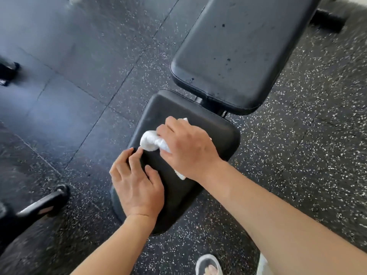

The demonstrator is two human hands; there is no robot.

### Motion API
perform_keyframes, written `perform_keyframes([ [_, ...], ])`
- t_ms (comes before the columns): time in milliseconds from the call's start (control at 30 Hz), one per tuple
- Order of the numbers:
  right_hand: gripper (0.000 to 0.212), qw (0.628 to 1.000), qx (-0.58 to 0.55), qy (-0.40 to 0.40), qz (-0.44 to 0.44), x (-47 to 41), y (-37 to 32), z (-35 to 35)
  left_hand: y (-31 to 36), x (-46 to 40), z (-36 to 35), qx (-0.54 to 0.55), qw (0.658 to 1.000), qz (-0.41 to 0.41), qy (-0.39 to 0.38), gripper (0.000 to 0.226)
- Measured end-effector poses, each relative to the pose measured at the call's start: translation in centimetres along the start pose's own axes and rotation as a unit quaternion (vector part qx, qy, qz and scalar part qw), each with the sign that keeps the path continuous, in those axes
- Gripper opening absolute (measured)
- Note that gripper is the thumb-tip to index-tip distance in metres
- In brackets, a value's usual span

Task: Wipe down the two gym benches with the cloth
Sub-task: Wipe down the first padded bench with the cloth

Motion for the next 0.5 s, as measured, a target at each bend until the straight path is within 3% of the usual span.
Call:
perform_keyframes([
  [300,0.024,0.994,0.007,-0.041,0.1,-8.8,-4.9,-2.6,-0.2,-0.1,-0.1,-0.005,1.0,-0.005,-0.002,0.048],
  [500,0.016,0.994,-0.035,-0.038,0.1,-1.2,2.7,1.5,-0.2,-0.1,-0.4,-0.009,1.0,-0.019,-0.007,0.049],
])
Point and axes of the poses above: each hand's wrist, its own x-axis away from the middle knuckle, its own z-axis out of the back of the hand, y = z × x, the point moved 9 cm from there along -x, towards the middle knuckle, and after that the axes turned 11 degrees about -z, right-handed, at the moved point
